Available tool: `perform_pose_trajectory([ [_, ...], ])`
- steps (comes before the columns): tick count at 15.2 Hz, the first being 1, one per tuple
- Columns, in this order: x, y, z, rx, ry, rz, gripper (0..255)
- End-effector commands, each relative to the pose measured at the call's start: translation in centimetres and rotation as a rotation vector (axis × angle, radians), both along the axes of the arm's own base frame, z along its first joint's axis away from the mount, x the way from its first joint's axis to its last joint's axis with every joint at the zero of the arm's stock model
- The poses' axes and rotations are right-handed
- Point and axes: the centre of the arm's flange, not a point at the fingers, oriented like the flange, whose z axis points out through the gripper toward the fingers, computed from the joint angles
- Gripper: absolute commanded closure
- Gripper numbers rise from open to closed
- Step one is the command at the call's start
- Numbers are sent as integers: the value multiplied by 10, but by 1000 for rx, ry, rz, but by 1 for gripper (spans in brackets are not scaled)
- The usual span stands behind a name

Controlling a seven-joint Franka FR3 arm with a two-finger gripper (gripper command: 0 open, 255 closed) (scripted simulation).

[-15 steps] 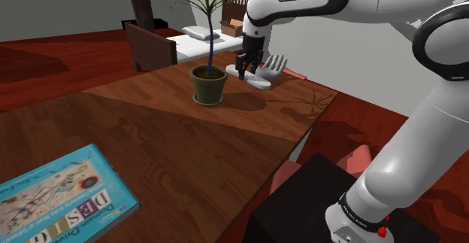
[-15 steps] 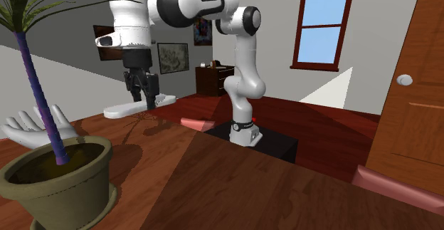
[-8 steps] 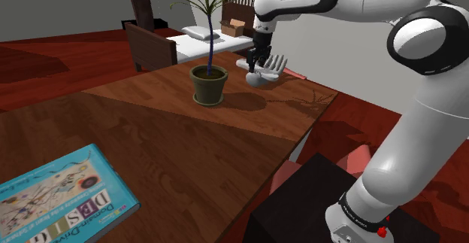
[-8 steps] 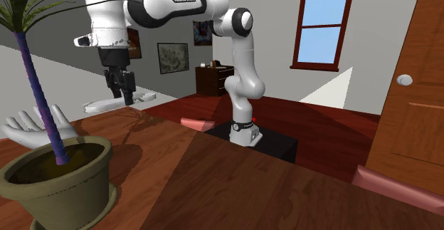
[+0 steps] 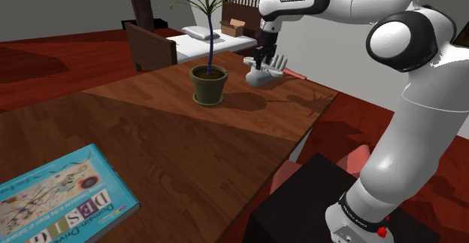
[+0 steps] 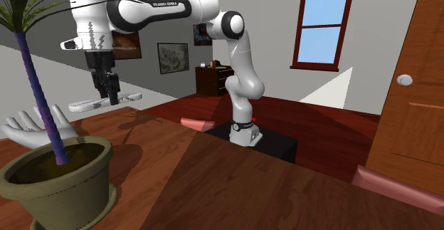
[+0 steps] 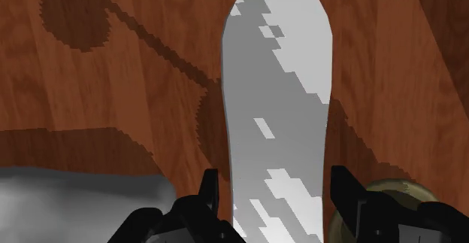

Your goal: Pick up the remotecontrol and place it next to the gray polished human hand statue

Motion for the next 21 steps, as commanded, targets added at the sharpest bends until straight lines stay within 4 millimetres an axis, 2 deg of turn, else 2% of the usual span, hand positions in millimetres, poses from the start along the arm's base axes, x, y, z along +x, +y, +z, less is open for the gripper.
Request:
perform_pose_trajectory([
  [1,0,-1,-10,0,-1,0,255],
  [21,0,-1,-116,0,-1,0,255],
])
